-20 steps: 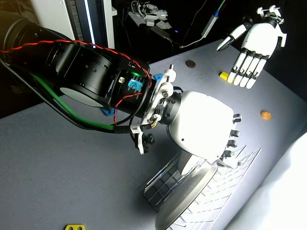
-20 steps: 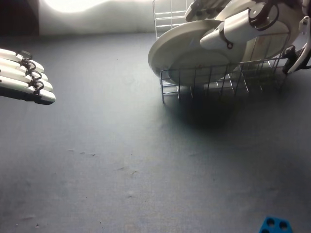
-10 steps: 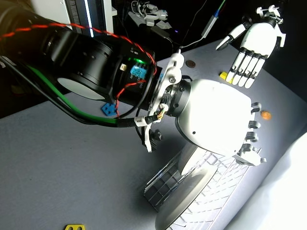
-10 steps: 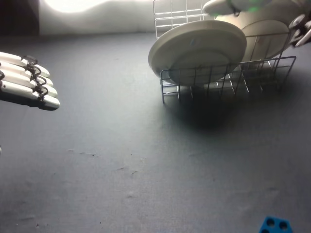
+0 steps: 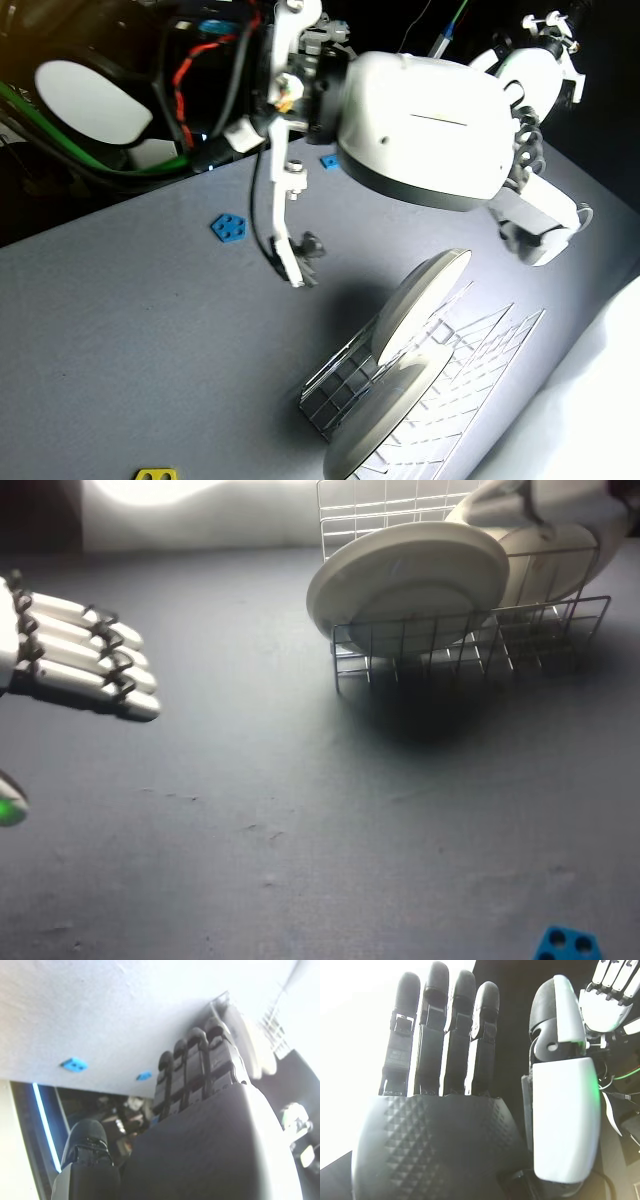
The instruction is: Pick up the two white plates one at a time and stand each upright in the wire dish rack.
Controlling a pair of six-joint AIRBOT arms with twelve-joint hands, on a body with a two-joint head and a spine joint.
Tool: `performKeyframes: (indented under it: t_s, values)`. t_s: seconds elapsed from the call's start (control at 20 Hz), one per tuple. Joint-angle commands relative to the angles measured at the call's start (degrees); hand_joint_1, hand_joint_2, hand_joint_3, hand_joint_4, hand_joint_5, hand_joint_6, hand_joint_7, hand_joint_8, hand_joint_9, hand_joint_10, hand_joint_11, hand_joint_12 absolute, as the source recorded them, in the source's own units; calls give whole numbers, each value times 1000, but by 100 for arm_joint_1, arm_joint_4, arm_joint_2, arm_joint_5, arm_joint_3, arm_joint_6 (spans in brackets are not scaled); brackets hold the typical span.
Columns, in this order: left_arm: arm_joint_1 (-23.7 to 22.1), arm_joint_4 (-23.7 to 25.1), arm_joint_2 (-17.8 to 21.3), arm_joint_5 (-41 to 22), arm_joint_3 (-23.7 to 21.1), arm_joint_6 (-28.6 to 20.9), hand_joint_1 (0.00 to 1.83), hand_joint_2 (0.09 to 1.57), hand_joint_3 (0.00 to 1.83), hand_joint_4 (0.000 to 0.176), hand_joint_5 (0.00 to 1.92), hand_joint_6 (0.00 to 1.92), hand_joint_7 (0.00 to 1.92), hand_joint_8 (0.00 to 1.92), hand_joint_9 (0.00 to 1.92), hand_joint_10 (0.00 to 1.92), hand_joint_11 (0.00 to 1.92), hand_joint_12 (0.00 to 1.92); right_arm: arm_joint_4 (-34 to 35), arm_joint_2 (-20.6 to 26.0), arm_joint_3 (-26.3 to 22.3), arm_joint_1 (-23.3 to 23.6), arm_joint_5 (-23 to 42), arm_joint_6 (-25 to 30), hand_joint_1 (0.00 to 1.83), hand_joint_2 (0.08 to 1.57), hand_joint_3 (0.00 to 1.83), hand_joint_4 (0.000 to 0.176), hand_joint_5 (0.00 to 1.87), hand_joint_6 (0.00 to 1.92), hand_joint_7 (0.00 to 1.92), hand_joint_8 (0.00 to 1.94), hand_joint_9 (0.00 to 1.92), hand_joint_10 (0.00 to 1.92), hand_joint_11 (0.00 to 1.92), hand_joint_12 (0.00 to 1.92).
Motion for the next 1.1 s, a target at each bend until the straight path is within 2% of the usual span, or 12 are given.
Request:
performKeyframes:
  t_s: [0.0, 0.25, 0.35, 0.4, 0.45, 0.55, 0.7, 0.85, 0.9, 0.95, 1.0, 1.05]
  values:
    - [-57, -331, 49, -29, -32, 15, 0, 1127, 0, 0, 113, 2, 111, 2, 86, 2, 0, 124, -5, 66, -35, 31, 675, -60, 998, 982, 0, 0, 840, 1, 881, 1, 864, 4, 425, 894]
    - [24, -275, 55, 28, -300, 117, 0, 1157, 4, 0, 206, 4, 206, 4, 161, 6, 0, 333, 120, 225, -83, -118, 288, -87, 897, 999, 7, 0, 1004, 41, 918, 14, 843, 0, 402, 876]
    - [42, -276, 55, 81, -405, 118, 0, 1199, 5, 0, 292, 10, 364, 17, 303, 27, 0, 621, 149, 287, -108, -139, 247, -90, 858, 1034, 2, 0, 1039, 33, 958, 12, 852, 7, 342, 948]
    - [42, -277, 55, 137, -449, 113, 0, 1222, 4, 0, 368, 15, 491, 26, 418, 45, 0, 802, 158, 294, -110, -141, 214, -90, 1001, 1058, 2, 115, 1066, 658, 1053, 20, 923, 18, 356, 987]
    - [42, -277, 53, 174, -503, 101, 0, 1221, 1, 0, 415, 18, 570, 33, 489, 55, 0, 904, 177, 300, -119, -143, 158, -91, 1026, 1069, 3, 164, 1049, 830, 1103, 29, 958, 25, 373, 991]
    - [58, -276, 52, 185, -585, 101, 5, 1260, 1, 0, 512, 11, 696, 34, 595, 66, 9, 1029, 177, 307, -132, -168, 133, -94, 1017, 1087, 3, 176, 1012, 931, 1132, 28, 997, 31, 401, 972]
    - [141, -281, 49, 185, -571, 102, 67, 1271, 2, 0, 566, 16, 763, 44, 683, 96, 111, 1080, 175, 307, -133, -183, 135, -180, 1034, 1069, 0, 176, 1052, 873, 1162, 26, 1053, 40, 468, 940]
    - [190, -335, 38, 185, -502, 102, 283, 1243, 0, 0, 681, 34, 799, 44, 727, 143, 160, 1188, 173, 307, -133, -202, 141, -225, 1021, 1086, 0, 176, 1012, 941, 1197, 28, 1096, 47, 526, 1004]
    - [210, -335, 37, 185, -498, 103, 317, 1234, 4, 0, 729, 17, 820, 57, 711, 255, 192, 1208, 172, 307, -133, -202, 145, -235, 903, 1029, 0, 0, 864, 895, 1181, 20, 1075, 37, 523, 1021]
    - [225, -335, 37, 185, -496, 103, 236, 1241, 24, 0, 785, 33, 717, 478, 551, 860, 209, 1456, 166, 307, -133, -202, 153, -237, 834, 1000, 0, 0, 793, 1079, 1215, 39, 1116, 65, 550, 1123]
    - [226, -335, 36, 185, -495, 103, 240, 1260, 15, 0, 730, 376, 550, 1143, 436, 1457, 270, 1803, 145, 307, -133, -202, 167, -237, 840, 979, 0, 0, 716, 1261, 1097, 438, 946, 570, 554, 1256]
    - [225, -335, 36, 185, -495, 103, 220, 1280, 6, 0, 585, 831, 473, 1470, 412, 1733, 347, 1897, 64, 307, -133, -204, 203, -238, 828, 985, 1, 0, 644, 1438, 892, 963, 772, 1004, 543, 1369]
